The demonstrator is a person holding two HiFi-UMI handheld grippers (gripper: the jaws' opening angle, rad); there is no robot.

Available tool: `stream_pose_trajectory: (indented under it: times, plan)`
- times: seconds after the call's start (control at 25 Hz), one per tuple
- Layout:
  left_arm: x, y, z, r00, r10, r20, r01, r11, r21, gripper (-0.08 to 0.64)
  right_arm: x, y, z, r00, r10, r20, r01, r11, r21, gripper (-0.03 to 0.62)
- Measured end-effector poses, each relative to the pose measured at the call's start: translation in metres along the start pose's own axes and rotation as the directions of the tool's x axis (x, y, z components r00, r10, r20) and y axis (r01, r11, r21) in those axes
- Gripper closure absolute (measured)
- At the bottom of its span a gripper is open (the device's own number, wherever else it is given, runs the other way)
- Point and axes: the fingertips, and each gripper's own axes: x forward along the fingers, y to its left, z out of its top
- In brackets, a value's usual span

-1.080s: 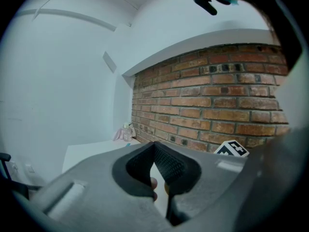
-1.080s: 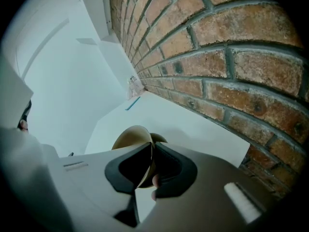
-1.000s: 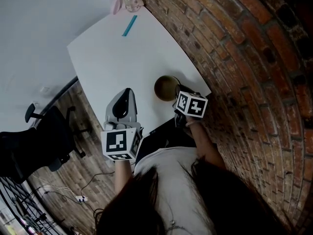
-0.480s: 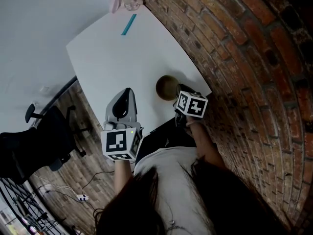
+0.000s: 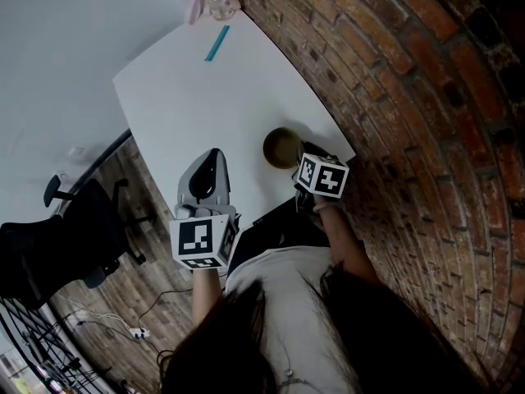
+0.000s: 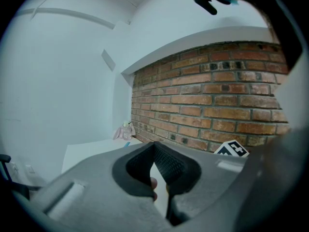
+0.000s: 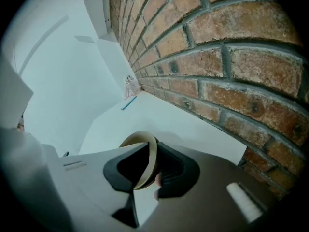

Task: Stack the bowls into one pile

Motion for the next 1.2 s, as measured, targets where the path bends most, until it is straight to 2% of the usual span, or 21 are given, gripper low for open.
stream_pose_trajectory:
  times: [0.56, 0.92, 1.2]
  plan:
    - [-0.007, -0.005, 0.007, 1.000, -0.010, 0.029, 0.010, 1.000, 0.002, 0.560, -0.019, 0.005, 0.019, 0.996, 0.029, 0.086, -0.028, 1.000, -0.010, 0.538]
    - [-0.015, -0.002, 0.007, 0.999, -0.002, 0.044, 0.003, 1.000, -0.013, 0.560, -0.030, 0.021, 0.028, 0.991, 0.075, 0.109, -0.067, 0.995, -0.071, 0.569]
    - [-0.020, 0.000, 0.012, 0.998, 0.002, 0.062, -0.001, 1.000, -0.018, 0.560, -0.042, 0.039, 0.041, 0.983, 0.106, 0.149, -0.082, 0.984, -0.156, 0.580]
